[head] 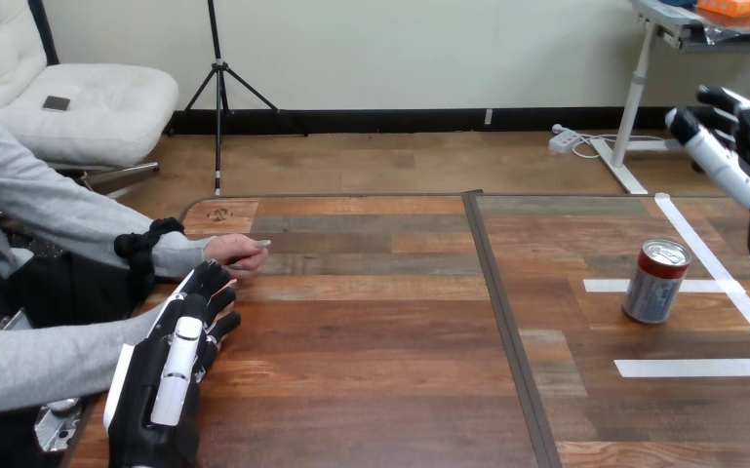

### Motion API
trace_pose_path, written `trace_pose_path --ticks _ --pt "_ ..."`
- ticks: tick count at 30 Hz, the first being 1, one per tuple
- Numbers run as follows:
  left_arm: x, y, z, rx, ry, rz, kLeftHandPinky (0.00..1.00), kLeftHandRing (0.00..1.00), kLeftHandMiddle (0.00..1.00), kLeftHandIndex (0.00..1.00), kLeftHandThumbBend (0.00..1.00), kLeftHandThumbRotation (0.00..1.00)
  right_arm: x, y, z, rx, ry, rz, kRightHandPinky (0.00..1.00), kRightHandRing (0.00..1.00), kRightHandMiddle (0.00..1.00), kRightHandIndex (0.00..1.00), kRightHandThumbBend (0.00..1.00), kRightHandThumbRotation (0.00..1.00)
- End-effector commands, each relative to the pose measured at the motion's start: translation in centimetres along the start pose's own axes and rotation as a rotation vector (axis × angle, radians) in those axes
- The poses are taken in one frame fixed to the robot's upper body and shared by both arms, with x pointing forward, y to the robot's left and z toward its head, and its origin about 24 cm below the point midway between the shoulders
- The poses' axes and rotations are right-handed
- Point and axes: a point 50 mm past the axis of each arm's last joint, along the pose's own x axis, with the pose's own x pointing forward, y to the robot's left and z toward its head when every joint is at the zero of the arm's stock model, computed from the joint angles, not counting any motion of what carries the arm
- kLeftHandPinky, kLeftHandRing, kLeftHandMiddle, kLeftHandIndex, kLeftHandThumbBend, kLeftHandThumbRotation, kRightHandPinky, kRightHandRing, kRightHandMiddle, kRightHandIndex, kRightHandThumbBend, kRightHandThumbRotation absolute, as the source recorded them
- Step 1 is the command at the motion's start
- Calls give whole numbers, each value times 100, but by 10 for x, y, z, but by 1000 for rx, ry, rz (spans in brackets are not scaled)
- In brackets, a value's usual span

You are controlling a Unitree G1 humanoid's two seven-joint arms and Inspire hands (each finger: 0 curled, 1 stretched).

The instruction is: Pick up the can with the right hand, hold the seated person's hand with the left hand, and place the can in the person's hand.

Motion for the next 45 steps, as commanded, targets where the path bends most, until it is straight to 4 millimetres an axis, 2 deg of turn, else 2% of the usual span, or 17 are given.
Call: trace_pose_path --ticks 1,10,18,29,45 --pt "18 -2 15 18 -75 -31 86 90 89 87 53 81 18 -10 33 45 -75 -55 78 84 84 87 100 48" --pt "18 -2 14 17 -74 -33 88 91 90 88 55 80 16 -10 25 85 -28 -68 80 87 87 89 100 30" --pt "17 -1 14 24 -69 -31 88 91 89 87 55 80 14 -11 17 60 14 -64 82 88 88 90 100 22" --pt "18 -2 14 17 -67 -29 88 90 89 86 56 80 11 -10 7 14 72 -49 90 94 93 95 100 19" --pt "17 -1 15 25 -71 -35 87 89 88 85 54 79 8 -7 -4 -95 156 -10 95 99 98 100 100 25"
